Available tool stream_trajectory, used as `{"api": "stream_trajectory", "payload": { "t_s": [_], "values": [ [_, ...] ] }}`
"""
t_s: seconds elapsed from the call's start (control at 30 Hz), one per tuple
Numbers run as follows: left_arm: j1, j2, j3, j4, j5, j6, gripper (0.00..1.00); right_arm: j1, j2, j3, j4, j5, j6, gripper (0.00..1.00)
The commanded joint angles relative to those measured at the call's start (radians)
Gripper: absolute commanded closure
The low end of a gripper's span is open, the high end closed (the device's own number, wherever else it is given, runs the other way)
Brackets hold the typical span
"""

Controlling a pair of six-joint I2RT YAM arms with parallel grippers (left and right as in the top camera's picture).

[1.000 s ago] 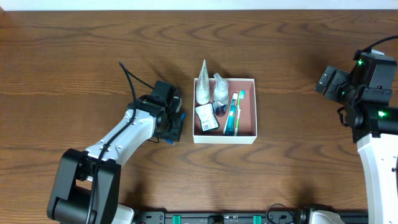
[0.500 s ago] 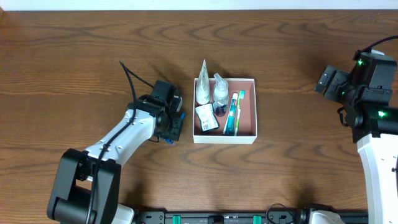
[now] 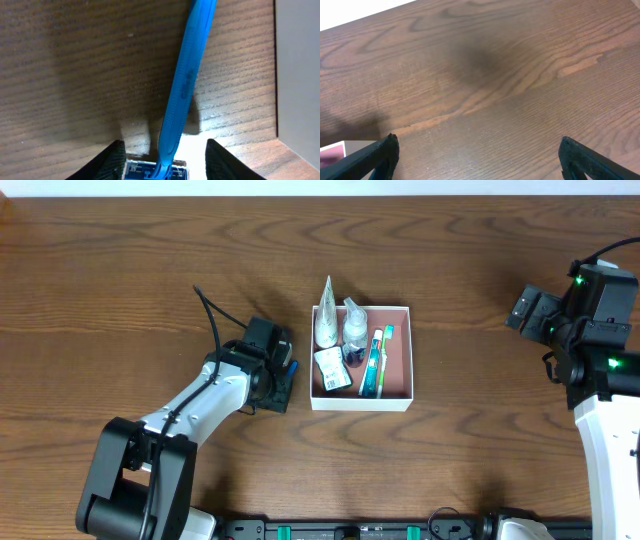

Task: Pack container
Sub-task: 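Move the left gripper to the blue razor and grasp its handle, then carry the blue razor into the box and open the left gripper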

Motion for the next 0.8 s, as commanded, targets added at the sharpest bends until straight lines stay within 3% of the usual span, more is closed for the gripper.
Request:
{"api": "stream_trajectory", "payload": {
  "t_s": [0.0, 0.2, 0.47, 0.63, 0.77],
  "values": [
    [0.005, 0.019, -0.010, 0.009, 0.006, 0.009, 0.51, -0.006, 0.000, 0.009, 0.002, 0.006, 0.012, 0.01],
    [0.005, 0.066, -0.019, 0.028, 0.006, 0.010, 0.63, -0.006, 0.000, 0.009, 0.002, 0.006, 0.012, 0.01],
    [0.005, 0.084, -0.006, 0.048, 0.006, 0.009, 0.94, -0.006, 0.000, 0.009, 0.002, 0.006, 0.012, 0.01],
    [0.005, 0.052, 0.054, 0.002, 0.005, 0.009, 0.95, -0.006, 0.000, 0.009, 0.002, 0.006, 0.012, 0.01],
    [0.005, -0.023, 0.175, -0.127, -0.053, 0.009, 0.94, -0.006, 0.000, 0.009, 0.002, 0.006, 0.012, 0.01]
  ]
}}
